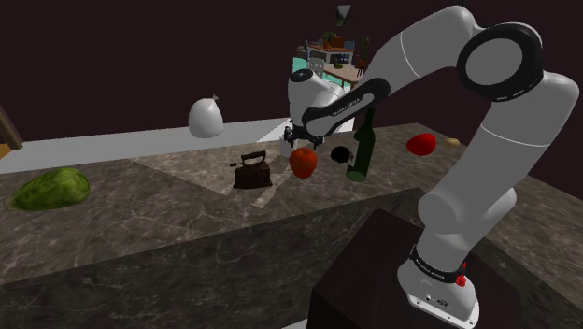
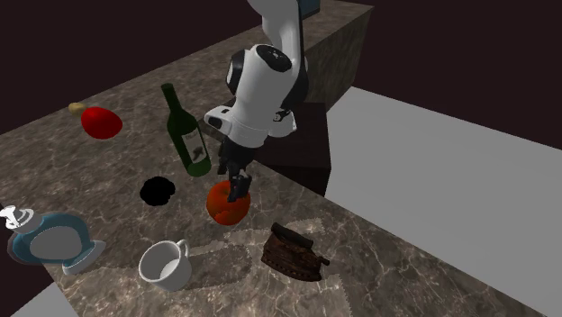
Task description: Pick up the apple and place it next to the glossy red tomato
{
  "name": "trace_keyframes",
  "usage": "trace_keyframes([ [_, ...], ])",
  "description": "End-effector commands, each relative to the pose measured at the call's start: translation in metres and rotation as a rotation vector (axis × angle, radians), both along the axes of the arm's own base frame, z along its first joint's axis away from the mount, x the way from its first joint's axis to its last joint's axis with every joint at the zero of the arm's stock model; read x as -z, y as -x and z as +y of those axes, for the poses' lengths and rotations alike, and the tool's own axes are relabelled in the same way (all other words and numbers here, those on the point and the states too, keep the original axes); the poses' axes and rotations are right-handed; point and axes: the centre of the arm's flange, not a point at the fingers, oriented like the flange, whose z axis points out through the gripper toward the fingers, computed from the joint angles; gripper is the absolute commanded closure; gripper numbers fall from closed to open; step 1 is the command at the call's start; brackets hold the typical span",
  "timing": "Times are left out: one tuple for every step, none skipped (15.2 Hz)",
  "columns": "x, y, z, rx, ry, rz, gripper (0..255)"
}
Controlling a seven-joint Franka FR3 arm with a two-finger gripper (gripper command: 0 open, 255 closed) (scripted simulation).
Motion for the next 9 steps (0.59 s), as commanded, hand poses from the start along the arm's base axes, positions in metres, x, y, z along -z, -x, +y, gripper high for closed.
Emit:
trace_keyframes([
  [0.0001, 0.0, 0.0, 0.0, 0.0, 0.0, 0],
  [0.0001, 0.0, 0.0, 0.0, 0.0, 0.0, 255],
  [0.0001, 0.0, -0.0001, 0.0, 0.0, 0.0, 255],
  [0.0001, 0.0, -0.0001, 0.0, 0.0, 0.0, 255],
  [0.0001, 0.0, -0.0001, 0.0, 0.0, 0.0, 255],
  [0.0001, 0.0, -0.0001, 0.0, 0.0, 0.0, 255],
  [0.0001, 0.0, -0.0001, 0.0, 0.0, 0.0, 255],
  [0.0001, 0.0, -0.0001, 0.0, 0.0, 0.0, 255],
  [0.0001, 0.0, -0.0001, 0.0, 0.0, 0.0, 255],
])
